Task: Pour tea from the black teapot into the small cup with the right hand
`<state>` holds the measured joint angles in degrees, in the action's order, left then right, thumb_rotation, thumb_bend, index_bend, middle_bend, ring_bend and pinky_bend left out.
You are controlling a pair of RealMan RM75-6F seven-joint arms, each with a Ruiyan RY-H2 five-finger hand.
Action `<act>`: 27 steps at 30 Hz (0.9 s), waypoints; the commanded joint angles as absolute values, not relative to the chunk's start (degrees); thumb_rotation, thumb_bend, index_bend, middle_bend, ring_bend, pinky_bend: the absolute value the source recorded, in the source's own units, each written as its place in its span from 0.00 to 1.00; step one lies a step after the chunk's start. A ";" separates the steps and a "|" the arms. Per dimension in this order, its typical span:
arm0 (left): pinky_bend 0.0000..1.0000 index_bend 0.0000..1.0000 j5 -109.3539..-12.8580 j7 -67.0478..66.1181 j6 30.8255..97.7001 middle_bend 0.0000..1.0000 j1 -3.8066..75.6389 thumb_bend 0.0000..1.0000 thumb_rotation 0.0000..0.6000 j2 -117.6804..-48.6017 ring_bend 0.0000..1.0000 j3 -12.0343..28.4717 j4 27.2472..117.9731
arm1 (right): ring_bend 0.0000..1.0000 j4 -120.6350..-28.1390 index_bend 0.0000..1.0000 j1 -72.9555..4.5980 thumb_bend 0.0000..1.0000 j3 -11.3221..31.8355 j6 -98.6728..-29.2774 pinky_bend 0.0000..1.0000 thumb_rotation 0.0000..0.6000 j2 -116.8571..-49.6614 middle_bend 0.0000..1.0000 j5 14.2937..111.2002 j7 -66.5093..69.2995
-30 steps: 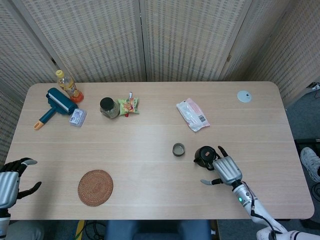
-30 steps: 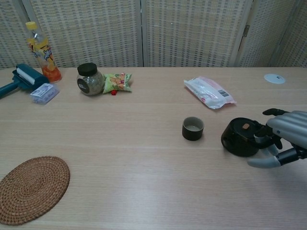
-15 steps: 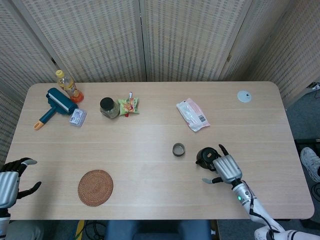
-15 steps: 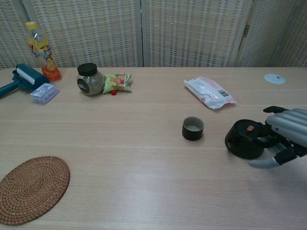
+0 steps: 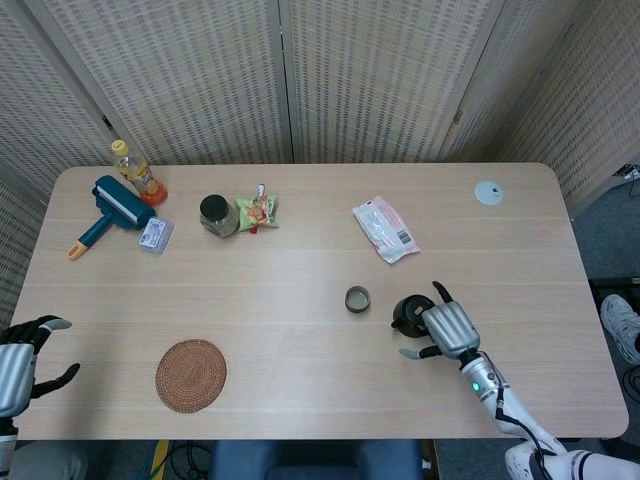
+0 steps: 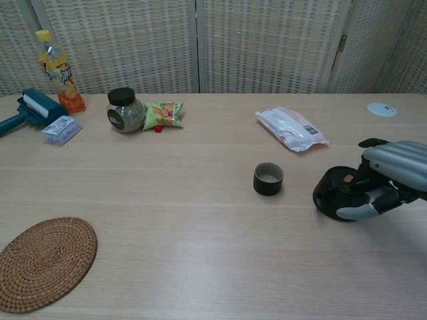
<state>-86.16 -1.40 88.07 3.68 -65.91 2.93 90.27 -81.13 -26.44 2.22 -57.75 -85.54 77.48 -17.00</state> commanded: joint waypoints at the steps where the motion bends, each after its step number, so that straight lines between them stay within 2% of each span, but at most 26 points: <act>1: 0.25 0.34 -86.17 -1.41 88.11 0.29 3.69 0.18 1.00 -65.83 0.29 2.96 90.33 | 0.71 -81.72 0.91 -26.99 0.00 2.98 -57.54 0.00 0.37 -84.86 0.92 77.29 -15.83; 12: 0.25 0.34 -86.31 -1.86 88.08 0.29 3.77 0.18 1.00 -65.69 0.29 2.99 90.70 | 0.77 -84.03 0.92 -28.33 0.00 4.26 -56.68 0.01 0.37 -82.58 0.97 76.04 -15.59; 21: 0.24 0.34 -86.23 -1.98 87.98 0.29 3.78 0.18 1.00 -65.80 0.29 2.98 90.65 | 0.90 -83.56 0.92 -28.33 0.00 4.37 -57.48 0.14 0.39 -82.86 0.93 75.40 -15.71; 27: 0.24 0.34 -86.25 -2.13 88.03 0.29 3.79 0.18 1.00 -65.71 0.29 3.01 90.70 | 0.96 -83.54 0.92 -28.52 0.00 4.29 -56.41 0.27 0.42 -82.87 0.93 74.26 -14.71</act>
<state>-86.25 -2.12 88.03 3.79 -65.70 3.01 90.71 -83.50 -28.43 4.27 -56.62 -82.97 74.45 -14.85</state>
